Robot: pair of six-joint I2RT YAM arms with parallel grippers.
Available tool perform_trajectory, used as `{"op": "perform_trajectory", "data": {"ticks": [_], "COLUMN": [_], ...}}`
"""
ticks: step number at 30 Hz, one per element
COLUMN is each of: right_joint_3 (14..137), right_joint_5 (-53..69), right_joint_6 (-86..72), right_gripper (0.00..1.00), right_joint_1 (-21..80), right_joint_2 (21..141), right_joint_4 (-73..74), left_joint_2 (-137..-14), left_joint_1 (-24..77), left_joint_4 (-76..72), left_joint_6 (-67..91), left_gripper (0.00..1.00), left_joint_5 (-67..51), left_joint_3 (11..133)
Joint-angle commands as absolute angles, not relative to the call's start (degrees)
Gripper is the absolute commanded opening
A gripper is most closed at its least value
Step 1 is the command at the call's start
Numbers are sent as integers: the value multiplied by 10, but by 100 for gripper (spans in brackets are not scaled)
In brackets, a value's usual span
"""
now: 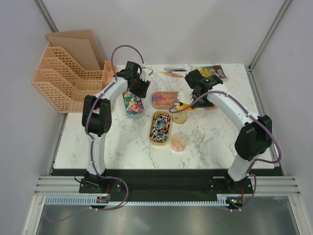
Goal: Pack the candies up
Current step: Place the fake candies in the packing bottle, then adjust the storage box at the center of the board.
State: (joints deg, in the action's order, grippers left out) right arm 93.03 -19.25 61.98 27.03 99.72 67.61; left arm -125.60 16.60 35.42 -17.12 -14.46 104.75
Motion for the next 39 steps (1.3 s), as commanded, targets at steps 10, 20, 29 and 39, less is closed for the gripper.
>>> {"op": "perform_trajectory", "data": {"ticks": [10,20,29,39], "right_joint_3": [910,921,927,961], "right_joint_5": [-179,-185,-196,-193], "right_joint_6": [613,625,621,613], "right_gripper": [0,1,0,0], "right_joint_1": [261,251,233,218], "right_joint_2": [987,997,1004,1038], "right_joint_4": [648,632,623,606], "left_joint_2": [-1279,-1288,-1319,-1207], "left_joint_1": [174,176,185,188], "left_joint_4": [385,395,435,472], "left_joint_6": [-163,-171,-195,-374], "left_gripper": [52,32,9,2], "left_joint_5": [-91,-94,-112,-137], "left_joint_3": [1088,1084,1149,985]}}
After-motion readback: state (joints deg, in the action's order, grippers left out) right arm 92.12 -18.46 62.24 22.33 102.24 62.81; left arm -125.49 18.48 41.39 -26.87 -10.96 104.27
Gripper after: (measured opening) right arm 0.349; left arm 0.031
